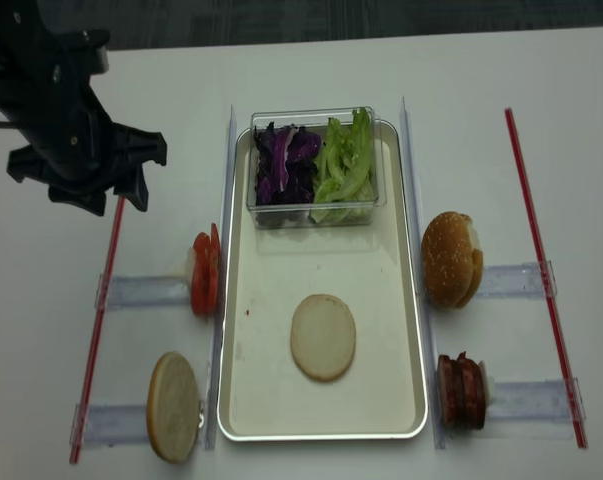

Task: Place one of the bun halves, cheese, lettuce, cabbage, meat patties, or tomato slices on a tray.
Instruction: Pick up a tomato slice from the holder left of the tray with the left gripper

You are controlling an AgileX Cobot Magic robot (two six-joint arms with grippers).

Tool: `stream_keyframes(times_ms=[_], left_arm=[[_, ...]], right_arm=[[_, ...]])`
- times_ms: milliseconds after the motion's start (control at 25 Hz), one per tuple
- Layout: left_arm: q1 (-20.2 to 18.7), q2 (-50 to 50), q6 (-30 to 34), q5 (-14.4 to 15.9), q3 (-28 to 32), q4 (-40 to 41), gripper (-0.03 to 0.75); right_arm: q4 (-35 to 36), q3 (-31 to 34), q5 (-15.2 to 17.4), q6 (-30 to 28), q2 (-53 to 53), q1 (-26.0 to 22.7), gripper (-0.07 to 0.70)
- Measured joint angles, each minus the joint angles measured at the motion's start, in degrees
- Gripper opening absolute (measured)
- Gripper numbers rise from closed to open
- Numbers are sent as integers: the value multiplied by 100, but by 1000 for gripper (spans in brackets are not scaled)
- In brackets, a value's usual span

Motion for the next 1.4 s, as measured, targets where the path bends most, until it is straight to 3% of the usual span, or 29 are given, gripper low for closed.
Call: stream_keyframes(times_ms=[160,360,560,1000,1400], left_arm=[[-433,19,-180,-146,-9,-13,412],[-1132,32,-966,-314,-9,359,408],[-1549,45,-1393,-423,-9,503,383],[-2079,549,-1869,-372,-185,501,378],[-2089,893,-2265,-350,-194,515,338]], right_arm=[[0,0,0,0,0,0,469],[0,0,0,0,0,0,469],[0,0,0,0,0,0,469],[0,0,0,0,0,0,469],[0,0,0,0,0,0,469]])
